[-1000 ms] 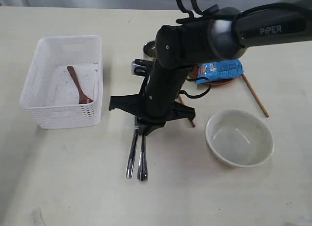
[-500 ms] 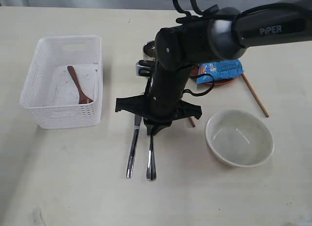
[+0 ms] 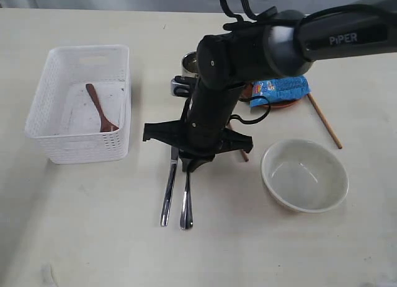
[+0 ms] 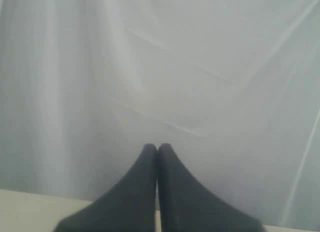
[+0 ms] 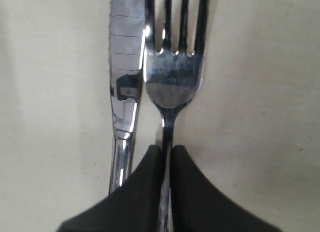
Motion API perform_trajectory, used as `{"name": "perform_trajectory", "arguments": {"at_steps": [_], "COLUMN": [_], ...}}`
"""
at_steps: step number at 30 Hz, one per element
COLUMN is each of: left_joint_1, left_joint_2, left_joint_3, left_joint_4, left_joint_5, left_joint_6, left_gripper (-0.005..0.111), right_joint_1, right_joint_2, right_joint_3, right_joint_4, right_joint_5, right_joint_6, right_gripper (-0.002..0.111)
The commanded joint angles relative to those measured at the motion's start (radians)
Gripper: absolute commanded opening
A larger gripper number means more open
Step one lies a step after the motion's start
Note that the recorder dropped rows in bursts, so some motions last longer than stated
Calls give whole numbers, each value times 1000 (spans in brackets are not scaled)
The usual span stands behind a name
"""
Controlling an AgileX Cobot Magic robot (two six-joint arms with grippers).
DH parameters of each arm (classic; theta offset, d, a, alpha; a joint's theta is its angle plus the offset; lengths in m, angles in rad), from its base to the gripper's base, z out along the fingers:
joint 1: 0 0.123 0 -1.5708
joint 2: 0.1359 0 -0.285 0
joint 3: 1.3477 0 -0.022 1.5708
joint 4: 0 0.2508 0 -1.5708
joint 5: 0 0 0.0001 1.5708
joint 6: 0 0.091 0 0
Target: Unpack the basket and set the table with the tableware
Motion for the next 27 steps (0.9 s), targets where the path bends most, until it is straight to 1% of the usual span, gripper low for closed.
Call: {"name": "perform_trajectory", "arguments": {"at_steps": [1, 12, 13, 14, 15, 16, 17, 18, 19, 24, 27], "left_joint_1": [-5, -5, -5, -5, -5, -5, -5, -5, -5, -5, -5], "left_joint_2": [-4, -4, -4, -4, -4, -4, -4, -4, -4, -4, -4], "left_joint_3": [6, 6, 6, 6, 6, 6, 6, 6, 6, 6, 6], "left_joint_4": [-2, -2, -2, -2, -2, -2, -2, -2, -2, -2, -2], "left_joint_5": [2, 2, 2, 2, 2, 2, 2, 2, 2, 3, 23], "left_joint_6": [-8, -8, -8, -8, -8, -8, -8, -8, -8, -8, -8], "left_gripper": [0, 0, 0, 0, 0, 0, 0, 0, 0, 0, 0], "right_joint_1": [2, 0, -2, -2, -2, -2, -2, -2, -2, -4, -4], "right_joint_2": [30, 43, 43, 43, 43, 43, 43, 43, 43, -30, -82], "right_joint_3": [-4, -5, -5, -5, -5, -5, -5, -5, -5, -29, -156], "right_joint_4": [3, 7, 7, 7, 7, 7, 7, 4, 4, -54, -85], "right_joint_5": [8, 21, 23, 23, 23, 23, 23, 25, 31, 66, 165], "right_joint_6": [-20, -37, -37, -37, -37, -37, -37, -47, -47, -63, -98], "right_gripper": [0, 0, 2, 14, 22, 40, 49, 61, 63, 53, 51]}}
